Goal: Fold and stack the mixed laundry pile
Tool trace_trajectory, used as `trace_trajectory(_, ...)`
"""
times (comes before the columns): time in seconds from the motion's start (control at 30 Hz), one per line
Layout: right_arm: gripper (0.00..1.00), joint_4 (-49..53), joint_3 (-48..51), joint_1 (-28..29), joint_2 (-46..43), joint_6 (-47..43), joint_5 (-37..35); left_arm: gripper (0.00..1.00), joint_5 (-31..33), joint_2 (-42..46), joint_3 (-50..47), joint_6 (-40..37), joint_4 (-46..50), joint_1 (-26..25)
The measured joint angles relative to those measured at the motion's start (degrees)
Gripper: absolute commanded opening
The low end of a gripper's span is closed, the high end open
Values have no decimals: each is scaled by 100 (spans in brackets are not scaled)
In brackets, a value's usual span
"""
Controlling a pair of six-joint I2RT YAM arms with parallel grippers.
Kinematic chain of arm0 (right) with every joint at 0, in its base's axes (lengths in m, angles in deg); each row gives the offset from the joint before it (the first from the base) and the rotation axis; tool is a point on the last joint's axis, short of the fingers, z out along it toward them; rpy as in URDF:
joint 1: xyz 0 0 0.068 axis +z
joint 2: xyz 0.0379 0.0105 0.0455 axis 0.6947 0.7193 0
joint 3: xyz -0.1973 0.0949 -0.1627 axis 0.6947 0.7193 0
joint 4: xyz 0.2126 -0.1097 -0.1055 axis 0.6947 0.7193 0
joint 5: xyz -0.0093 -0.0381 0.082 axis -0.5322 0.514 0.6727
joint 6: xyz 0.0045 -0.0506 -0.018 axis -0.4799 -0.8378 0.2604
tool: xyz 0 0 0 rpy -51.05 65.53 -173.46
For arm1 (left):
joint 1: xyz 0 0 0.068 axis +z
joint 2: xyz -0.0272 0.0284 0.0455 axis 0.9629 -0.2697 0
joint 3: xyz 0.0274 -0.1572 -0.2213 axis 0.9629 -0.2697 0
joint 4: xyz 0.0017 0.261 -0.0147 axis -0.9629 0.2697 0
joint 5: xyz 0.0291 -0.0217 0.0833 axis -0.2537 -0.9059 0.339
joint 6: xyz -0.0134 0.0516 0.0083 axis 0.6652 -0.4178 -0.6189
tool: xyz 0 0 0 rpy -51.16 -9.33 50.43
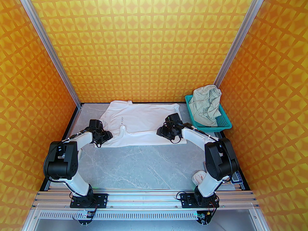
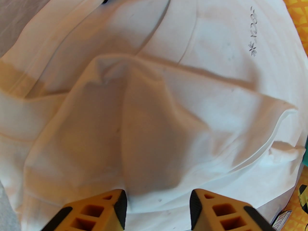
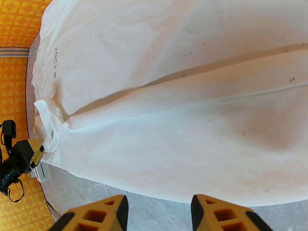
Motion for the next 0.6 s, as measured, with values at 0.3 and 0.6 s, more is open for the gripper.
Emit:
trace_trajectory(0.3, 48, 0, 0, 0, 0, 0, 0, 0, -129, -68, -17, 275, -404, -81)
trace_trajectory(0.6, 48, 7, -2, -72, 0, -70, -66, 0, -153, -81, 267, 675, -721, 48)
